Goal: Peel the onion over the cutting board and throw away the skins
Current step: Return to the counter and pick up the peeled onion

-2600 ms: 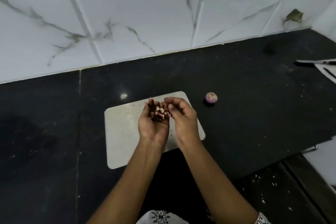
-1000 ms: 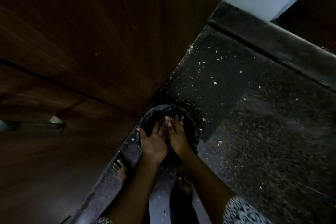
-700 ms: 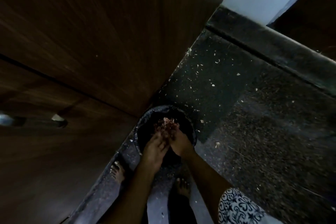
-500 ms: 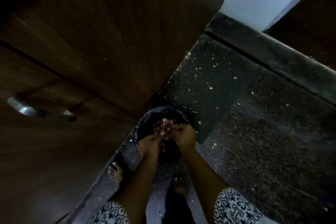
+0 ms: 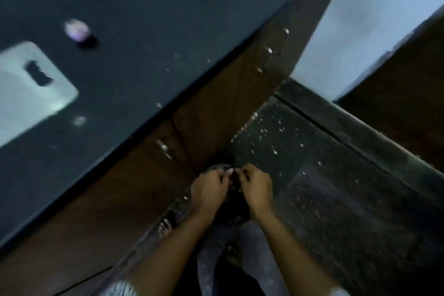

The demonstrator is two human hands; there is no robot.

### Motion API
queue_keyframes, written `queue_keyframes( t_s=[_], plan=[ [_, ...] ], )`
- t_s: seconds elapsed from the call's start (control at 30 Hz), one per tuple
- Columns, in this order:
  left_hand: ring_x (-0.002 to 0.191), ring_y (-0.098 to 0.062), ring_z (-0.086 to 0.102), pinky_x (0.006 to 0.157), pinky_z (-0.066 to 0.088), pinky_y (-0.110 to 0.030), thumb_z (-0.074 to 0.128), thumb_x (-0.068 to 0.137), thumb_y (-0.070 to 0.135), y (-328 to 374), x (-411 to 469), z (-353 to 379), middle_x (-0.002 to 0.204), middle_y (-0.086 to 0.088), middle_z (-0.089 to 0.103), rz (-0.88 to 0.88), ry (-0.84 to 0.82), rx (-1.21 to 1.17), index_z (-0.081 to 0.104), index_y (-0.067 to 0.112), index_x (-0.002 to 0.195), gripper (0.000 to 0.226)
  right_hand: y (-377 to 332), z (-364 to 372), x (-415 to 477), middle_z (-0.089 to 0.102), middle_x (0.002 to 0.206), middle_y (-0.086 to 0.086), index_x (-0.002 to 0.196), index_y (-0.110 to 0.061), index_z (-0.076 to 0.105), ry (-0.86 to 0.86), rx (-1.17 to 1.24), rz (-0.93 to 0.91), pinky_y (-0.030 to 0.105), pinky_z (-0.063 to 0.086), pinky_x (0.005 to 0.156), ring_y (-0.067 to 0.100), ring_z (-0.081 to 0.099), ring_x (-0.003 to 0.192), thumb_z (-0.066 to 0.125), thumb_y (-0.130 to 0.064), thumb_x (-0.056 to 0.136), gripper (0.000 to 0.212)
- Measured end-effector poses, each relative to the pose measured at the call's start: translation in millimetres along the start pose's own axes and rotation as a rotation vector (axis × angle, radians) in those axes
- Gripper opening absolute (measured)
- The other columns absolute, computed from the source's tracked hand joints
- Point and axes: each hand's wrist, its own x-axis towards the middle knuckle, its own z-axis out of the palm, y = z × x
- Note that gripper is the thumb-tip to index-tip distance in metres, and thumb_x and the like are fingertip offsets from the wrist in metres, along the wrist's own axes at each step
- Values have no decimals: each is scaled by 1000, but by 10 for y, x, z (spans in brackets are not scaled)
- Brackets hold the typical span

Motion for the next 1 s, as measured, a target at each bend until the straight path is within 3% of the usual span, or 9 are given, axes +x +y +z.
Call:
queue_keyframes(
  t_s=[0.07,0.13,0.17,0.23,0.43,0.67,0.77,0.87,1.0],
  plan=[
    [101,-21,65,79,53,-32,45,98,27,115,-312,-501,116,-5,68,156,86,-180,50,35,131,35,-470,-301,-246,53,125,-13,143,-28,30,-54,129,-140,28,46,91,8,57,108,54,-12,91,60],
    [128,2,44,100,40,-16,45,96,10,94,-613,-1040,145,15,44,288,202,-349,22,48,143,65,-995,-517,-451,34,141,-22,146,-36,6,-102,234,-300,20,40,99,-3,47,117,53,-9,91,78],
    [132,9,34,103,33,-10,46,95,9,29,-735,-1330,147,23,35,301,310,-413,20,49,142,67,-1267,-561,-508,31,143,-24,146,-38,4,-113,265,-376,18,38,100,-5,44,120,54,-10,91,79],
    [129,11,37,102,34,-12,48,95,15,-165,-886,-1838,142,27,39,300,491,-475,32,46,139,56,-1765,-574,-563,34,143,-23,143,-42,8,-159,309,-498,18,37,102,-5,42,124,55,-13,91,75],
    [130,-13,44,101,40,-28,53,94,18,-1402,-886,-2975,141,4,48,-63,825,-356,49,28,133,40,-3107,-148,-396,33,148,-11,147,-29,18,-337,60,-714,15,26,102,7,33,134,53,-29,93,64],
    [141,-25,27,116,22,-43,51,92,42,-2562,-361,-3564,153,-10,30,-422,662,-68,31,12,145,64,-4124,726,75,40,144,4,142,-19,31,-404,-146,-731,32,33,105,20,37,132,56,-24,90,58],
    [141,-25,27,115,24,-41,44,88,60,-2776,-284,-3579,153,-9,30,-437,564,-10,26,12,147,78,-4320,873,407,30,150,8,141,-17,30,-152,-181,-662,38,34,108,25,30,136,60,-21,86,63],
    [144,-22,18,117,17,-39,16,80,74,-2897,-304,-3413,157,-7,20,-424,521,101,17,13,150,93,-4369,734,793,20,153,11,145,-17,20,44,-126,-407,42,33,105,30,25,137,67,-22,82,79],
    [147,-18,0,117,1,-37,-7,75,71,-2922,-276,-3320,160,-2,1,-447,484,175,-2,16,151,94,-4369,664,1245,26,150,13,145,-20,21,-52,-217,-313,50,32,105,34,28,134,72,-24,78,85]
  ],
)
